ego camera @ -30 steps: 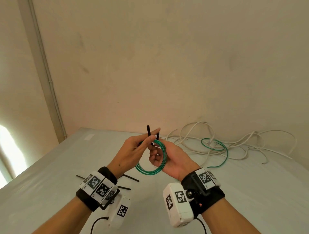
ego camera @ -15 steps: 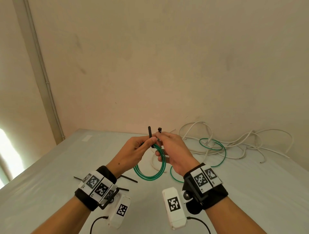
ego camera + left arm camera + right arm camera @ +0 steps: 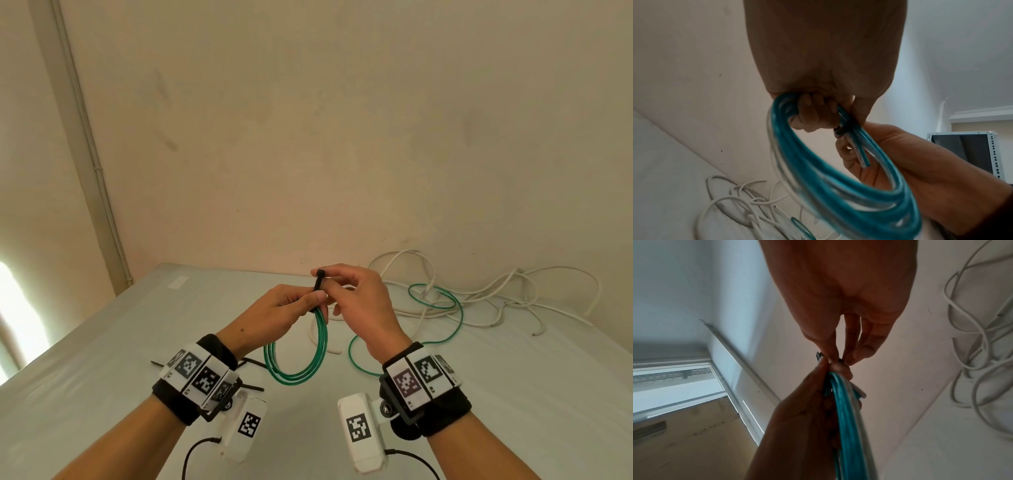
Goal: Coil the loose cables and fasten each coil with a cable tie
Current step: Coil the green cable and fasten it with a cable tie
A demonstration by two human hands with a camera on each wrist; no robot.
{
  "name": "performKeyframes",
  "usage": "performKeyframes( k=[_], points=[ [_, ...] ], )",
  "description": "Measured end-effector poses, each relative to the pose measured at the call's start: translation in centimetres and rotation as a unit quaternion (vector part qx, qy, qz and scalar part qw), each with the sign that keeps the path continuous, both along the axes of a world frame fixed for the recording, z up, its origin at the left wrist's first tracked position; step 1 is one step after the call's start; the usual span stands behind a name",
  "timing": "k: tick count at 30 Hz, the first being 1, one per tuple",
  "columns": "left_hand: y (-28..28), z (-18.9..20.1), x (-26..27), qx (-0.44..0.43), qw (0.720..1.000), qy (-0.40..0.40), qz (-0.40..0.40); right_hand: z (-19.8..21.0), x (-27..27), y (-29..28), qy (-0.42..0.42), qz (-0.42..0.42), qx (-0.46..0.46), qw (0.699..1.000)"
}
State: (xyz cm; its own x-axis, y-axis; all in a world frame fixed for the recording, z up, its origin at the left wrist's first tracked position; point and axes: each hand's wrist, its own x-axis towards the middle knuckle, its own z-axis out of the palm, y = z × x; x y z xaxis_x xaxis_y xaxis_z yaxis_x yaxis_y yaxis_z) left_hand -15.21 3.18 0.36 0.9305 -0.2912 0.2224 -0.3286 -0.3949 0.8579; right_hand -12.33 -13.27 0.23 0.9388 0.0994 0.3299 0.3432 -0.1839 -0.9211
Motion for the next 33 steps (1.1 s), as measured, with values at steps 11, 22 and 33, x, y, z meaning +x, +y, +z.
performKeyframes(
  k=[11, 22, 33],
  points=[
    [1.0, -0.7, 0.9, -0.025, 0.999, 0.027, 0.000, 0.2, 0.0, -0.6, -0.022, 0.048, -0.005, 0.999],
    [1.2, -0.3, 1.0, -0.027, 0.998, 0.043, -0.026, 0.2, 0.2, -1.3, -0.022, 0.073, -0.004, 0.997],
    [1.0, 0.0, 1.1, -0.012, 0.997, 0.063, -0.048, 0.0, 0.3, -1.7, -0.024, 0.062, -0.009, 0.998]
  ],
)
